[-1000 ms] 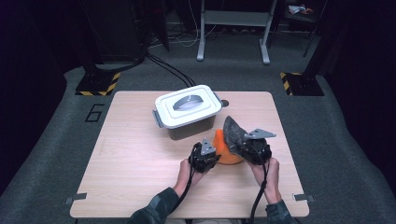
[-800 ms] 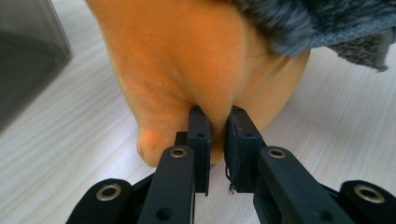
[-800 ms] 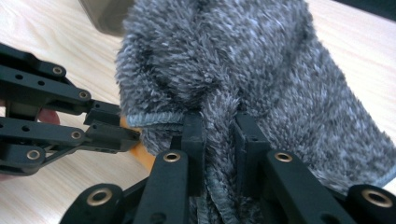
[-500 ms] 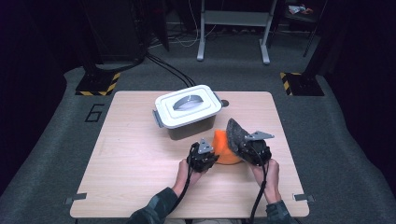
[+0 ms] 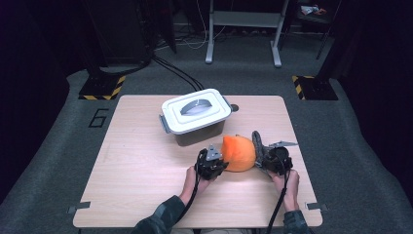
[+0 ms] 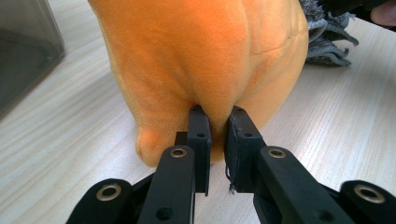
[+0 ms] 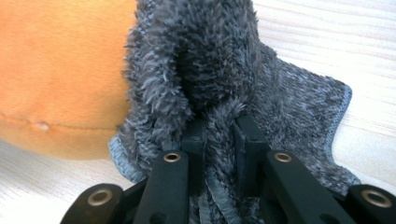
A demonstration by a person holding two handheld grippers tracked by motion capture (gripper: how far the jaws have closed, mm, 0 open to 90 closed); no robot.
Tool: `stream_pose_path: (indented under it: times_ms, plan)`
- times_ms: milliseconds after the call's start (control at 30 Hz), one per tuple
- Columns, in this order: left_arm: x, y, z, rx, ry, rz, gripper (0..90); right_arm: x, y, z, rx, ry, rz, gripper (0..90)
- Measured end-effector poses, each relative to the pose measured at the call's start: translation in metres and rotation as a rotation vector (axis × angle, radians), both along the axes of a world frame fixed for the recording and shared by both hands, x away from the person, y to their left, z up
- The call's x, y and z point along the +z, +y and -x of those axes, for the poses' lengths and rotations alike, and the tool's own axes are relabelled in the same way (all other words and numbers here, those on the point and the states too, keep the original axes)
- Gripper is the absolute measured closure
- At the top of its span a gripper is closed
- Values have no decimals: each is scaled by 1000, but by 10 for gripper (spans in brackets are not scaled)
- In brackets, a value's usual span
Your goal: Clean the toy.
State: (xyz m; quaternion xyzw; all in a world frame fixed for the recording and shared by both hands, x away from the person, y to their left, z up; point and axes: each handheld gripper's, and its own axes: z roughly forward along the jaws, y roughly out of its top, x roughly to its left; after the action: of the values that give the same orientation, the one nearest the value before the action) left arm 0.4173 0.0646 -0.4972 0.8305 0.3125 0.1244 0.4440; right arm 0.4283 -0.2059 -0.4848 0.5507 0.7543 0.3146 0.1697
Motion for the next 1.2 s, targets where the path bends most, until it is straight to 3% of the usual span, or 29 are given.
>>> stream_pose_path:
  times_ms: [100, 233, 367, 533, 700, 933, 1200]
  plan:
    - [0, 0, 0, 4, -5, 1, 814, 10, -3, 7, -2, -38, 11, 773]
    - [1, -1, 1, 4, -13, -2, 815, 38, 2, 22, 19, -120, 7, 773]
    - [2, -2, 1, 2, -22, 3, 815, 64, 29, 35, 110, -199, 43, 771]
    - [4, -3, 2, -1, -27, 3, 815, 66, 62, 33, 186, -197, 83, 771]
    - [4, -3, 1, 0, -25, -1, 816, 55, 74, 27, 174, -175, 111, 772]
    - [4, -4, 0, -3, -16, -8, 816, 50, 58, 23, 150, -158, 98, 774]
    - [2, -3, -1, -4, -4, -6, 818, 29, 23, 12, 54, -83, 60, 773]
